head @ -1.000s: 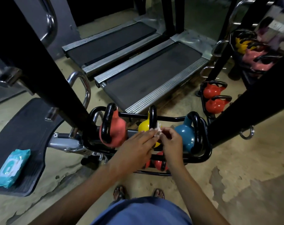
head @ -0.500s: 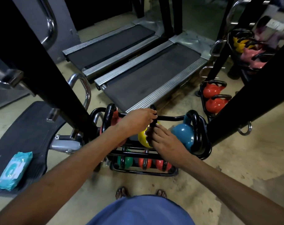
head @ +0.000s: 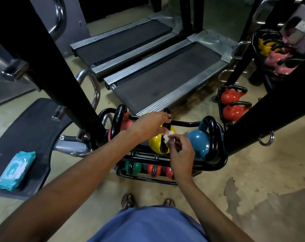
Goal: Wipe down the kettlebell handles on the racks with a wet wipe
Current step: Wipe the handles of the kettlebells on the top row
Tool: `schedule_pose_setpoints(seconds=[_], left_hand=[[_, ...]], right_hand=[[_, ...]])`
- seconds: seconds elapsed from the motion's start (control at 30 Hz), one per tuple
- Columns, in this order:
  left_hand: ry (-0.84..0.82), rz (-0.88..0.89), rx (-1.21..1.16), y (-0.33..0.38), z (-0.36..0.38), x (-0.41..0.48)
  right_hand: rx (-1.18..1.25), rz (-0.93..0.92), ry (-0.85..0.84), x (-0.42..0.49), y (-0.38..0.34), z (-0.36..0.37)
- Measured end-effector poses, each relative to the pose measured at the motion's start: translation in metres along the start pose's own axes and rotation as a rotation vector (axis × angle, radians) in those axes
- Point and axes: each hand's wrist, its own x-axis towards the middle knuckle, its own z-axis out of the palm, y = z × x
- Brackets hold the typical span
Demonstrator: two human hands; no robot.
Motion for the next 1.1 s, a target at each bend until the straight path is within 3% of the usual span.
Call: schedule_pose_setpoints(seconds=[0.1,0.23,0.43,0.7,0.83,0.97,1.1], left_hand=[[-0.009,0.0,0.012,0.001,-0.001,0.001],[-0.028,0.001,-0.008,0.0,-0.003,0.004],[-0.014,0.001,0.009,-0.001,-0.002,0.005],[-0.03,-0.024,0.008,-0.001,-0.003,0.008],[-0.026,-0.051,-0.003,-0.002,-0.003,0.008],[-0.02,-0.048,0.015,0.0,-0.003,0.008],[-0.025,-0.045,0.028,0.002,-0.003,0.01]], right_hand=[[0.216,0.24,-0.05,0.007,-0.002,0.002],[0.339,0.504,-0.317,0.052,0.01,0.003],[0.234,0.484,-0.622,0.057,0.009,-0.012],[0.494,0.521,-0.714,0.069,0.016,-0.018],[0.45,0.516,-0.525,0.058,0.027,-0.029],[0.247,0.231,-0.281,0.026,0.016,-0.018],[-0.241,-0.358,-0.154,0.003,0.015,-0.008]])
